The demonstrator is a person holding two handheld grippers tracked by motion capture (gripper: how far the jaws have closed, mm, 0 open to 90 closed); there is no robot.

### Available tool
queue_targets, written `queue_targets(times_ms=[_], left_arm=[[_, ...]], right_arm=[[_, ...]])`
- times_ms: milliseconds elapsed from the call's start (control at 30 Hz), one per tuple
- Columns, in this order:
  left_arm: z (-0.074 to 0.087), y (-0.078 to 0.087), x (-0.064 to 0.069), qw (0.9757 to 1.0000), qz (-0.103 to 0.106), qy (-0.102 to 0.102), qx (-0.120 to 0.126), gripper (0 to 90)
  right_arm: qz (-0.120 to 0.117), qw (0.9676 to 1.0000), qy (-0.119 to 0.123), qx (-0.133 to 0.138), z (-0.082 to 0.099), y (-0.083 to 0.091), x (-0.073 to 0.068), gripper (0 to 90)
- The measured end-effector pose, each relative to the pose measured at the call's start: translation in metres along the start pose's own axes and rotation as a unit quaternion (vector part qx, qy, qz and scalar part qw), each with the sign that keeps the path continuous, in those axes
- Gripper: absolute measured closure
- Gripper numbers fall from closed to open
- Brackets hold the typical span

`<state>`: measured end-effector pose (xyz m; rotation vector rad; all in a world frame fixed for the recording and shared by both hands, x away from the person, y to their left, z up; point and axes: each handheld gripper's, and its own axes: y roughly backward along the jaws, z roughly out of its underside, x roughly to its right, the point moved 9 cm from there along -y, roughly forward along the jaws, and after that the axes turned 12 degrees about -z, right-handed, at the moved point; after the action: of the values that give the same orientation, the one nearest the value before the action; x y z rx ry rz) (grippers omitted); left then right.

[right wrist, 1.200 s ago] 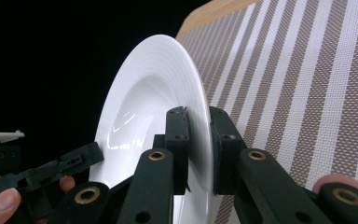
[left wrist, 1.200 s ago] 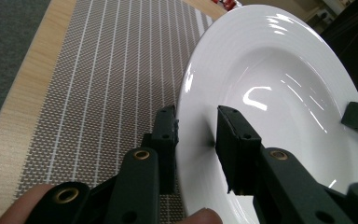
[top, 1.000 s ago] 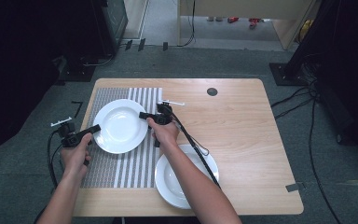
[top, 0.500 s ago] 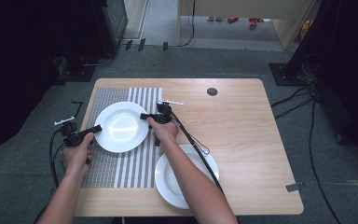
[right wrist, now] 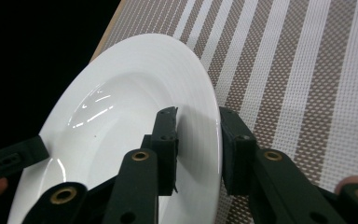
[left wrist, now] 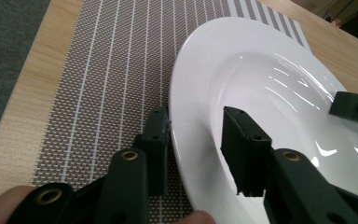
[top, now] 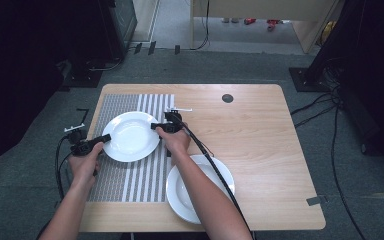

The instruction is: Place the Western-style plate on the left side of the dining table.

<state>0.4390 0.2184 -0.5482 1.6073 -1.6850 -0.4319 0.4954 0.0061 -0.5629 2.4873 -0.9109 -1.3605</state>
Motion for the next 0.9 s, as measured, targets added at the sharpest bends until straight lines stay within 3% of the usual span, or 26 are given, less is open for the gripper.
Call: queue_targets(times_ms=[100, 133, 167, 200, 233, 267, 300, 433, 467, 600, 633, 667, 800, 900], left_arm=[[-0.003, 0.003, 0.001, 1.0000, 0.002, -0.002, 0.008, 54.4], [-0.004, 0.006, 0.002, 0.9999, 0.002, -0.003, 0.014, 53.3], [-0.007, 0.009, 0.002, 0.9998, 0.001, -0.007, 0.021, 53.3], [-0.010, 0.015, 0.004, 0.9994, -0.007, -0.017, 0.029, 45.4], [-0.010, 0.015, 0.004, 0.9994, -0.007, -0.017, 0.029, 40.6], [-0.011, 0.018, 0.005, 0.9993, -0.011, -0.020, 0.031, 40.6], [-0.013, 0.023, 0.007, 0.9988, -0.015, -0.029, 0.036, 31.9], [-0.014, 0.031, 0.008, 0.9981, -0.022, -0.038, 0.043, 18.1], [-0.013, 0.035, 0.008, 0.9974, -0.025, -0.045, 0.051, 17.3], [-0.008, 0.045, 0.010, 0.9958, -0.032, -0.062, 0.058, 12.9], [-0.008, 0.045, 0.010, 0.9958, -0.032, -0.062, 0.058, 11.3], [-0.004, 0.050, 0.009, 0.9951, -0.046, -0.065, 0.059, 10.6], [0.002, 0.055, 0.012, 0.9952, -0.037, -0.070, 0.057, 9.8], [0.008, 0.058, 0.014, 0.9944, -0.039, -0.080, 0.057, 9.7]], right_arm=[[0.016, 0.9996, 0.021, -0.002, -0.002, 0.002, -0.002, 65.2], [0.028, 0.9987, 0.044, 0.002, -0.006, 0.006, -0.004, 59.6], [0.028, 0.9987, 0.044, 0.002, -0.006, 0.006, -0.004, 59.6], [0.029, 0.9985, 0.047, 0.006, -0.009, 0.010, -0.007, 54.1], [0.029, 0.9985, 0.047, 0.006, -0.009, 0.010, -0.007, 54.1], [0.028, 0.9984, 0.048, 0.007, -0.011, 0.012, -0.009, 51.7], [0.021, 0.9980, 0.059, 0.009, -0.015, 0.017, -0.014, 47.9], [0.026, 0.9964, 0.078, -0.020, -0.015, 0.026, -0.020, 41.1], [0.026, 0.9942, 0.102, -0.020, -0.017, 0.032, -0.024, 37.0], [0.025, 0.9916, 0.126, -0.014, -0.019, 0.049, -0.029, 28.1], [0.028, 0.9911, 0.129, -0.017, -0.018, 0.052, -0.029, 27.8], [0.032, 0.9908, 0.131, -0.018, -0.018, 0.056, -0.029, 27.7], [0.041, 0.9888, 0.143, -0.010, -0.019, 0.068, -0.029, 25.4], [0.039, 0.9893, 0.140, -0.001, -0.020, 0.083, -0.029, 25.2]])
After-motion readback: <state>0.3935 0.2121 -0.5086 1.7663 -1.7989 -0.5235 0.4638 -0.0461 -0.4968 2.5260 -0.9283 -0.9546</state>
